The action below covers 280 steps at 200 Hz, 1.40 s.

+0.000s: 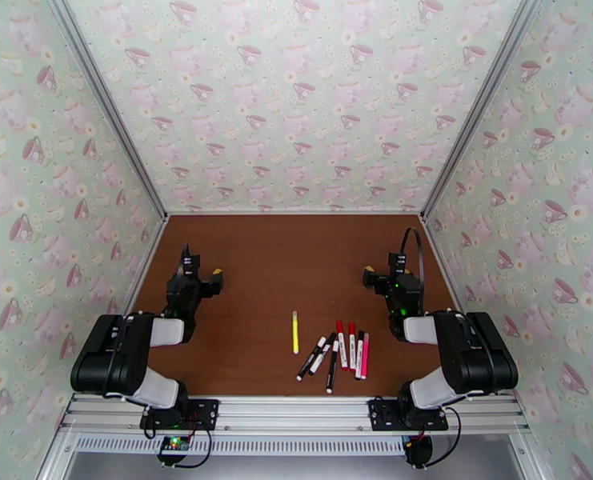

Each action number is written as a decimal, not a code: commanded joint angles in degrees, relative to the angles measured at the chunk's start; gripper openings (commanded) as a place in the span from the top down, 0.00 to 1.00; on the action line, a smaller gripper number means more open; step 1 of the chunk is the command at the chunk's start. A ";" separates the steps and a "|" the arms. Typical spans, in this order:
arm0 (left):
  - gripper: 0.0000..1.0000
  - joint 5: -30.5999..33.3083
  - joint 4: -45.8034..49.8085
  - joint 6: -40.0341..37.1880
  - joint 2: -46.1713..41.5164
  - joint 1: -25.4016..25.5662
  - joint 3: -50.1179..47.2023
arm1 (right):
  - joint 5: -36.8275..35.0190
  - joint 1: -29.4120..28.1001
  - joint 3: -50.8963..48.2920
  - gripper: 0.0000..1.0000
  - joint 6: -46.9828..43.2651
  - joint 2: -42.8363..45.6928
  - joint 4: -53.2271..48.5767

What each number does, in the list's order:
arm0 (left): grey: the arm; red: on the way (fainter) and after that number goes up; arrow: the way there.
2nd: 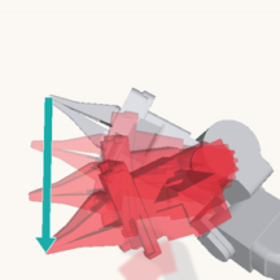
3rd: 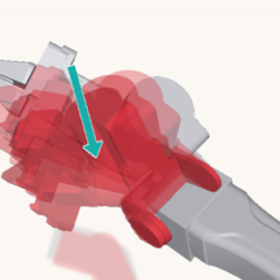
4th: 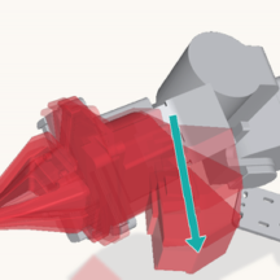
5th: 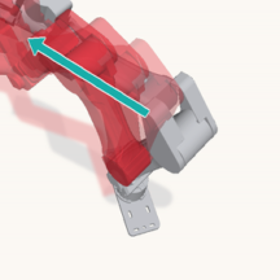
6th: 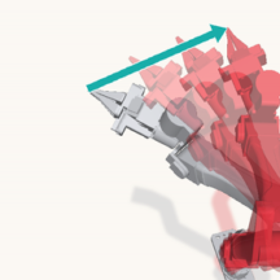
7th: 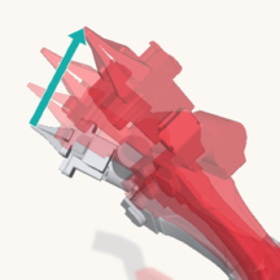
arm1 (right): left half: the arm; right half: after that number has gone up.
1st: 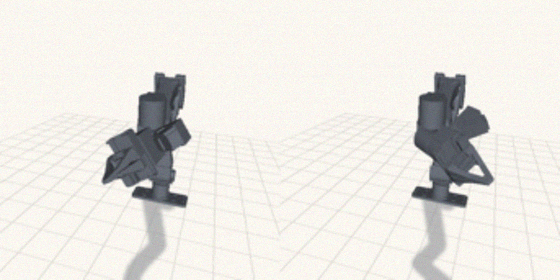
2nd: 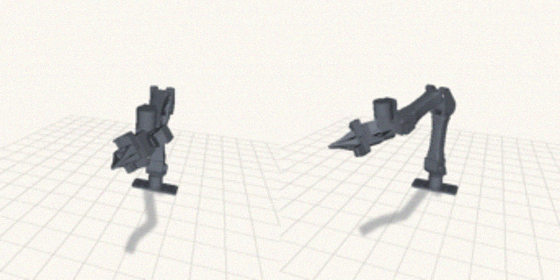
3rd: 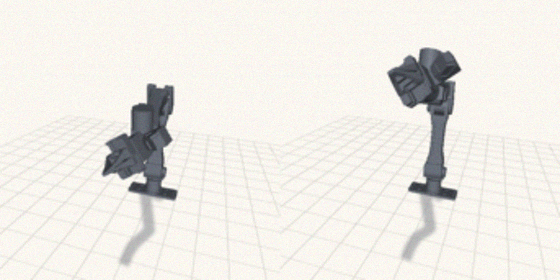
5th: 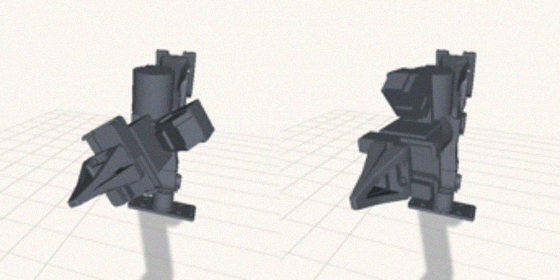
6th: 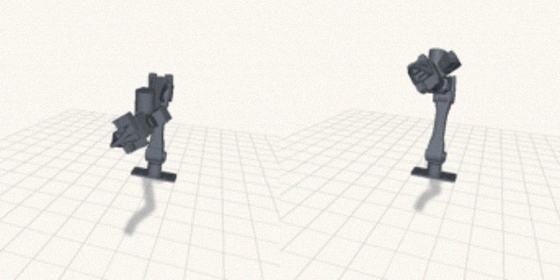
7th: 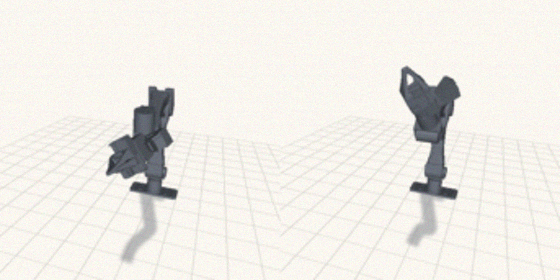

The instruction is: Open the pen caps

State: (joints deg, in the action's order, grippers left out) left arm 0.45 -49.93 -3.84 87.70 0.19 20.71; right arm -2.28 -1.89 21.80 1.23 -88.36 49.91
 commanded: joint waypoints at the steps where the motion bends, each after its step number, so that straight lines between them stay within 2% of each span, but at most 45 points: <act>1: 0.00 0.61 -0.06 0.67 0.21 0.21 1.23 | 0.39 0.13 1.07 0.00 0.43 -0.37 1.11; 213: 0.00 0.52 -0.08 0.67 0.19 0.23 1.19 | 0.37 0.13 1.16 0.00 0.43 -0.34 1.06; 280: 0.00 -0.58 -6.17 0.23 -0.10 0.18 -2.24 | -1.35 0.22 -1.58 0.00 1.45 0.10 5.68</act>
State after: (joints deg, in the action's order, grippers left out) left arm 0.43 -52.77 -3.88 87.70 0.19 19.94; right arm -2.33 -1.89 21.39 1.30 -88.36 52.42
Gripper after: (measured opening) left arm 0.998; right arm 0.999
